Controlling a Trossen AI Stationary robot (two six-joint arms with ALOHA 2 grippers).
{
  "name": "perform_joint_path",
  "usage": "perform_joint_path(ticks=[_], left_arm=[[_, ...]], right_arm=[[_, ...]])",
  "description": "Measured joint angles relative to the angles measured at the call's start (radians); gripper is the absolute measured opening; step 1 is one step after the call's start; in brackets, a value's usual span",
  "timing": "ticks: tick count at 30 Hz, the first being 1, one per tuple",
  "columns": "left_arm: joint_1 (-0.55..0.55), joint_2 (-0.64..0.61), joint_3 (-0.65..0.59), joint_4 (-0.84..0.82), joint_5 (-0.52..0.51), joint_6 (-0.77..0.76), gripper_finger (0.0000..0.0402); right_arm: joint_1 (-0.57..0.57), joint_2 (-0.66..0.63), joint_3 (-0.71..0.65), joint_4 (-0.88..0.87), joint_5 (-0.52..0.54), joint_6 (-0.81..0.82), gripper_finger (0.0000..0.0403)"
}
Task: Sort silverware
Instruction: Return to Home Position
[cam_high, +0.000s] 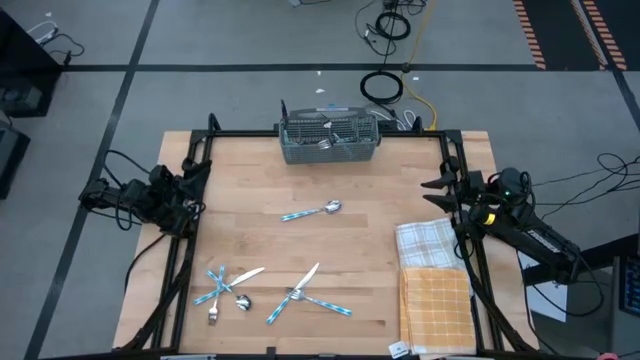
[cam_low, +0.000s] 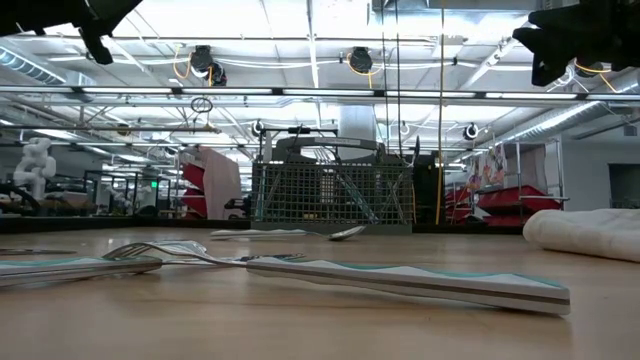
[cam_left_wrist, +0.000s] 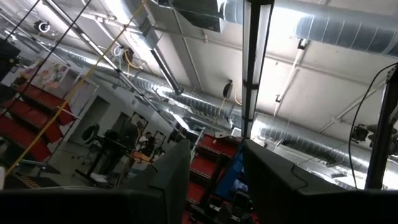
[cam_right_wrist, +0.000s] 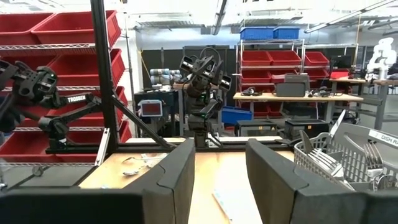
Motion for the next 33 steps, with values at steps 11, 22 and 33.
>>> perform_joint_path(ticks=[11,22,33], left_arm=[[0.000,0.000,0.000,0.003,0.000,-0.007,0.0152],[0.000,0.000,0.000,0.019,0.001,-0.013,0.0152],[0.000,0.000,0.000,0.064,0.006,-0.296,0.0152]], right_arm=[[0.000,0.000,0.000,0.002,0.000,-0.009,0.0130],[0.000,0.000,0.000,0.009,-0.001,0.182,0.0130],[0.000,0.000,0.000,0.009,0.000,0.360,0.0130]])
